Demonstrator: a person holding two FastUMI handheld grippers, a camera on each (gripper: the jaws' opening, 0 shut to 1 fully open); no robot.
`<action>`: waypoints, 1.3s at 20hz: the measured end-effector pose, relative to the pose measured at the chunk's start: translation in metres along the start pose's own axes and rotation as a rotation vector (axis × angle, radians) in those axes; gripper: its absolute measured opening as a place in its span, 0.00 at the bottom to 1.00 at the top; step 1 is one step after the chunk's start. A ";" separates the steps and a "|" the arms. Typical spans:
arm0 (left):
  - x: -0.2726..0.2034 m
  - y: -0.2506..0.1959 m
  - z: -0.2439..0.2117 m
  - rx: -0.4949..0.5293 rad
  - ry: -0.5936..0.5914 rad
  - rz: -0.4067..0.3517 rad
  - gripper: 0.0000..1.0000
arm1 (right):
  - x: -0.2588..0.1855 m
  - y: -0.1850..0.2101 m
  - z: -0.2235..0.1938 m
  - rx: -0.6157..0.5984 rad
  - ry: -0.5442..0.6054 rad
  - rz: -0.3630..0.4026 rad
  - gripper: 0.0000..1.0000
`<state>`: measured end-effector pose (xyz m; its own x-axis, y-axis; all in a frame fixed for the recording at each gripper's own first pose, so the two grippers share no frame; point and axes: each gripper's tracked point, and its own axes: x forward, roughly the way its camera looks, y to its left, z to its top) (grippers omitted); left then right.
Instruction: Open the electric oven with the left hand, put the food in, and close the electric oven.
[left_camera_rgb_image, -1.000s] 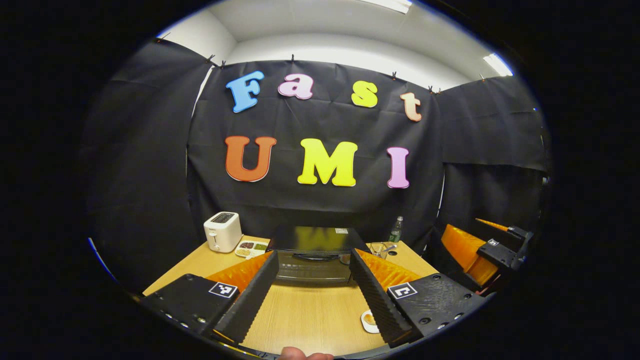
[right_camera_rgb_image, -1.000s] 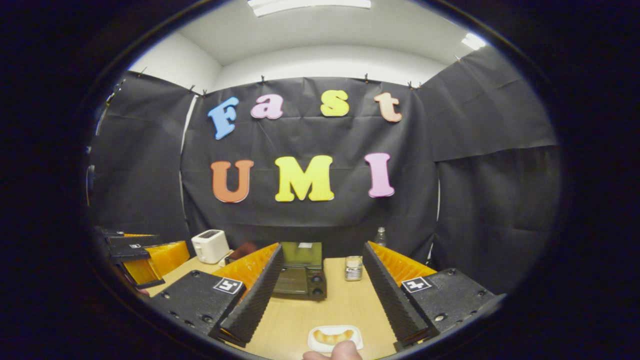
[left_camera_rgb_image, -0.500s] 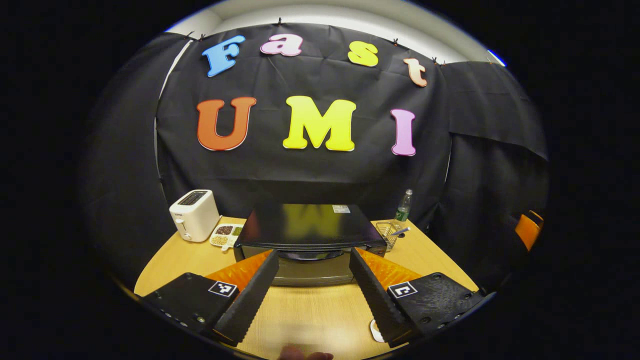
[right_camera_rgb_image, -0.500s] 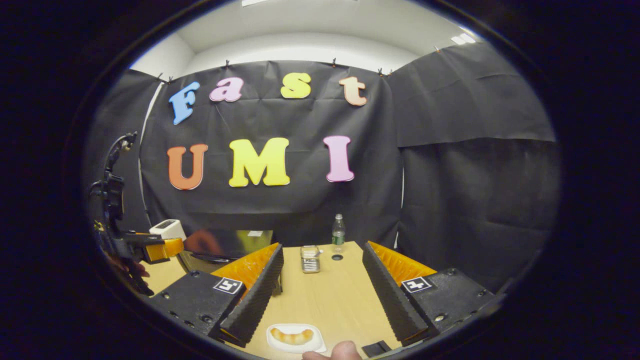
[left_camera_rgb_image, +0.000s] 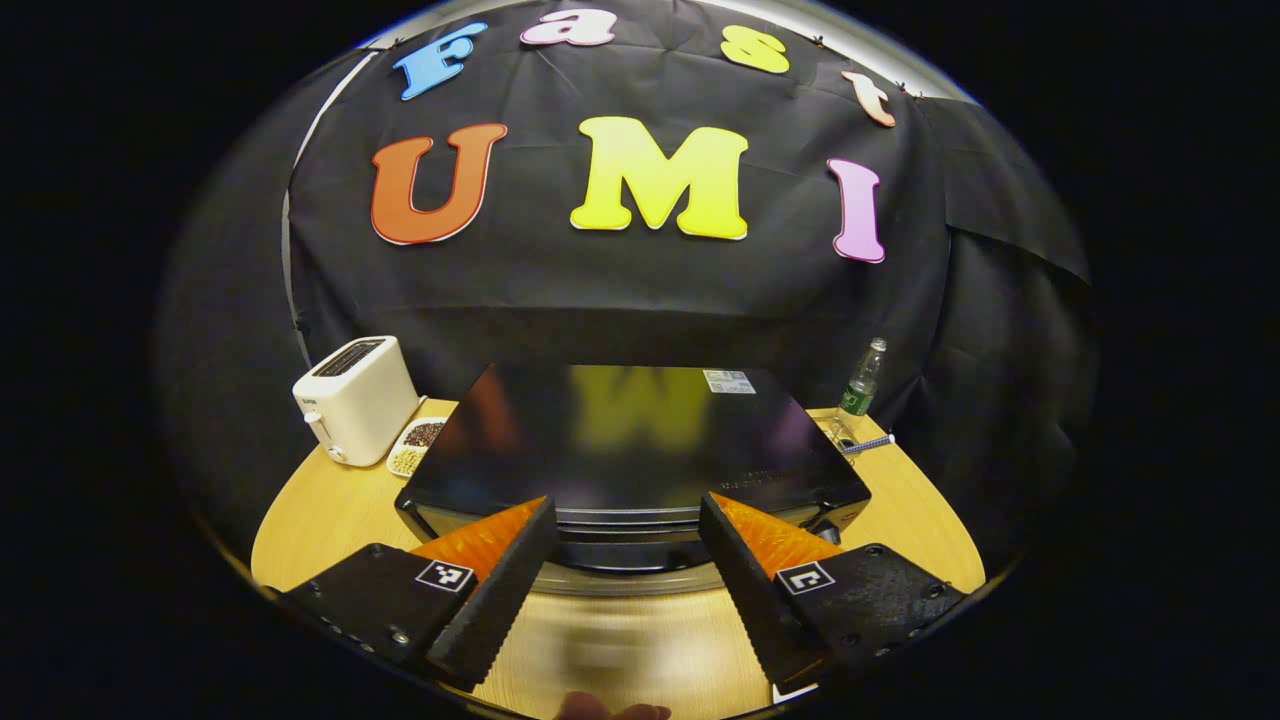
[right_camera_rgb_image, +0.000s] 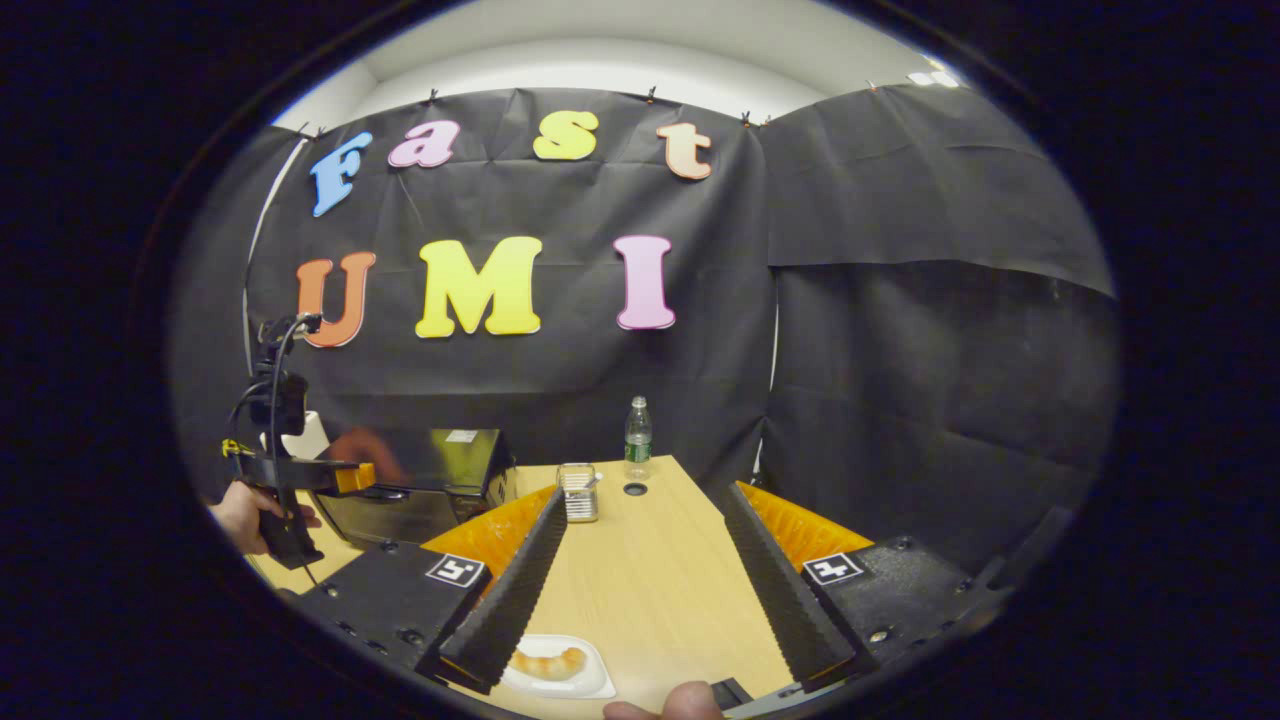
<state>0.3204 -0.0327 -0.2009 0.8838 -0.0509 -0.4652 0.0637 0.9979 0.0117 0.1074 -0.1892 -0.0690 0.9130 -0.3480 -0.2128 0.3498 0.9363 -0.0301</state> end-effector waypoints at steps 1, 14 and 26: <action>0.006 0.002 -0.003 0.002 -0.002 0.005 0.94 | 0.001 0.003 -0.001 -0.004 0.003 0.006 0.98; -0.014 0.002 -0.036 0.057 0.068 0.020 0.98 | -0.021 0.025 -0.014 -0.019 0.040 0.055 0.98; -0.065 0.001 -0.182 -0.104 0.356 -0.006 0.96 | -0.066 0.033 -0.034 -0.080 0.082 0.107 0.98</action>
<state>0.1786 -0.0211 -0.3312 0.6659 -0.0575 -0.7438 0.0046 0.9973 -0.0731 0.0519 -0.1335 -0.0894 0.9230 -0.2437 -0.2978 0.2304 0.9698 -0.0795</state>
